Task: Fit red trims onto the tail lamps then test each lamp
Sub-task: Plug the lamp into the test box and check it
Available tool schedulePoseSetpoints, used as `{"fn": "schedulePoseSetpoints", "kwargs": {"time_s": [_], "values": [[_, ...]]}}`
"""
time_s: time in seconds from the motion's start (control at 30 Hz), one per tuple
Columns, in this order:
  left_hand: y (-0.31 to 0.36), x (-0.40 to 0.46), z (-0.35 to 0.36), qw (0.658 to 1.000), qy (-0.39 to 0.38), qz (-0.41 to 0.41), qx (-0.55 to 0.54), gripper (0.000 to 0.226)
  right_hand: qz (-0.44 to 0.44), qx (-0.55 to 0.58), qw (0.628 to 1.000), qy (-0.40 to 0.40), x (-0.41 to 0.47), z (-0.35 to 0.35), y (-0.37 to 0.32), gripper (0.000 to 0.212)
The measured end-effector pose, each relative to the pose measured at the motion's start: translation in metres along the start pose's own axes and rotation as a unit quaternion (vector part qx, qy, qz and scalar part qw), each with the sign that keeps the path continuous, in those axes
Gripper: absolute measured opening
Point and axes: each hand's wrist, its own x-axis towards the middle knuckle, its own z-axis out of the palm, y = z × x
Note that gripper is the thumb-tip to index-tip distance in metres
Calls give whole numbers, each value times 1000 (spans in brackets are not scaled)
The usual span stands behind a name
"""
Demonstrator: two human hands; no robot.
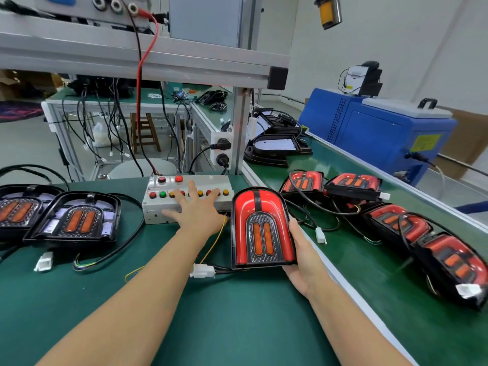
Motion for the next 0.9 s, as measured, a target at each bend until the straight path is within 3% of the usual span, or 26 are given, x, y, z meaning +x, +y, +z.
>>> {"fn": "schedulePoseSetpoints", "kwargs": {"time_s": [0.2,0.9], "values": [[-2,-1,-2,995,38,37,90,75,4,4,1000,-8,0,0,0,44],[-6,4,-5,980,67,87,168,64,2,15,1000,9,4,-1,1,42]]}}
